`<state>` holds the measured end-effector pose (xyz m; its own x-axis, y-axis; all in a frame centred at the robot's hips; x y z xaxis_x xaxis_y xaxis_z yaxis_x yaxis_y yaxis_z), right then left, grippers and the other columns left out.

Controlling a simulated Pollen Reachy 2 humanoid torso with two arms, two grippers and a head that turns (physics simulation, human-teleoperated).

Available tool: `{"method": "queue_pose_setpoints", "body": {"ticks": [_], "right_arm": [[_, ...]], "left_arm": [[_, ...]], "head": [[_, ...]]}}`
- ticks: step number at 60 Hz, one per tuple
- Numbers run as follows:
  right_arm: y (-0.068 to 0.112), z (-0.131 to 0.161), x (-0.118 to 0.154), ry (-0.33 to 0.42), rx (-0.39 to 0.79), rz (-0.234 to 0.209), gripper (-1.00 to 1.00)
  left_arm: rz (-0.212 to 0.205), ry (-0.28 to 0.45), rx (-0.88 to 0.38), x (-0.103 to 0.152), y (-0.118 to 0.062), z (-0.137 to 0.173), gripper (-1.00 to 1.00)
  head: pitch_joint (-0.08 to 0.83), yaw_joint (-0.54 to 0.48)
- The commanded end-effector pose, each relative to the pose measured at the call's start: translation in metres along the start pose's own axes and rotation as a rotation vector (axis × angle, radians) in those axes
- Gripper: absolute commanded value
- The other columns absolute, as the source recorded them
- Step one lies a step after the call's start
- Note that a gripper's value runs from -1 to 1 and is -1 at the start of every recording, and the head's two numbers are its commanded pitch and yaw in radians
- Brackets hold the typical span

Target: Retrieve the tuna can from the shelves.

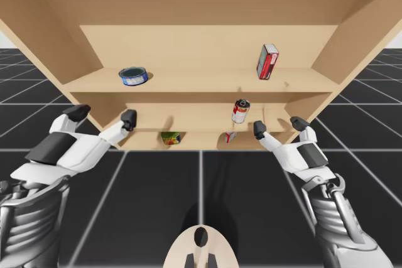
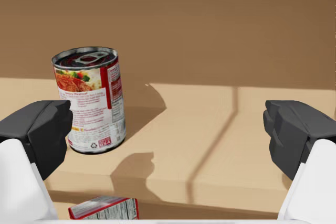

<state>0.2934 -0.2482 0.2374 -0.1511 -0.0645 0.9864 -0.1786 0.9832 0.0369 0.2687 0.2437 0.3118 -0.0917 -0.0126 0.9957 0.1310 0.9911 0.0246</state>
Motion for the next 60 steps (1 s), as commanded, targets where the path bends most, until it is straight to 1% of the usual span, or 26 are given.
{"method": "queue_pose_setpoints", "body": {"ticks": [1, 9, 14, 17, 18, 23, 24, 31, 33, 41, 43, 48, 52, 57, 60], "right_arm": [[-0.001, 0.0, -0.001, 0.004, -0.003, -0.002, -1.0], [-0.002, -0.001, -0.001, 0.005, -0.007, -0.005, -1.0], [-0.002, -0.001, -0.001, 0.007, -0.01, -0.005, -1.0], [-0.002, -0.001, -0.001, 0.007, -0.011, -0.005, -1.0], [-0.002, -0.001, -0.001, 0.006, -0.011, -0.004, -1.0], [-0.002, -0.001, -0.001, 0.006, -0.013, -0.004, -1.0], [-0.002, -0.001, -0.001, 0.006, -0.014, -0.004, -1.0], [-0.003, 0.0, 0.0, 0.006, -0.016, -0.006, -1.0], [-0.003, 0.0, 0.0, 0.006, -0.016, -0.006, -1.0], [-0.004, 0.0, 0.0, 0.003, -0.02, -0.009, -1.0], [-0.005, 0.0, 0.0, 0.002, -0.021, -0.009, -1.0], [-0.005, 0.0, 0.001, 0.002, -0.022, -0.01, -1.0], [-0.006, 0.0, 0.001, 0.002, -0.023, -0.011, -1.0], [-0.006, 0.0, 0.0, 0.002, -0.023, -0.013, -1.0], [-0.006, 0.0, 0.0, 0.003, -0.023, -0.012, -1.0]], "left_arm": [[0.001, -0.005, -0.064, 0.037, -0.015, 0.002, -1.0], [0.009, 0.011, -0.089, 0.055, -0.019, -0.009, -1.0], [0.029, 0.037, -0.11, 0.063, -0.02, -0.024, -1.0], [0.032, 0.041, -0.109, 0.065, -0.021, -0.029, -1.0], [0.039, 0.046, -0.116, 0.067, -0.021, -0.035, -1.0], [0.041, 0.06, -0.108, 0.069, -0.023, -0.049, -1.0], [0.047, 0.068, -0.11, 0.069, -0.023, -0.056, -1.0], [0.062, 0.101, -0.097, 0.067, -0.023, -0.079, -1.0], [0.055, 0.111, -0.083, 0.065, -0.023, -0.086, -1.0], [0.078, 0.158, -0.057, 0.059, -0.02, -0.11, -1.0], [0.077, 0.168, -0.042, 0.056, -0.019, -0.117, -1.0], [0.076, 0.183, -0.025, 0.052, -0.017, -0.127, -1.0], [0.083, 0.199, -0.012, 0.048, -0.014, -0.134, -1.0], [0.093, 0.22, -0.003, 0.041, -0.011, -0.14, -1.0], [0.091, 0.225, 0.002, 0.039, -0.011, -0.141, -1.0]], "head": [[0.202, 0.28], [0.2, 0.28], [0.202, 0.28], [0.202, 0.29], [0.203, 0.29], [0.206, 0.28], [0.207, 0.28], [0.213, 0.28], [0.214, 0.28], [0.219, 0.28], [0.22, 0.28], [0.222, 0.27], [0.224, 0.27], [0.227, 0.27], [0.229, 0.27]]}}
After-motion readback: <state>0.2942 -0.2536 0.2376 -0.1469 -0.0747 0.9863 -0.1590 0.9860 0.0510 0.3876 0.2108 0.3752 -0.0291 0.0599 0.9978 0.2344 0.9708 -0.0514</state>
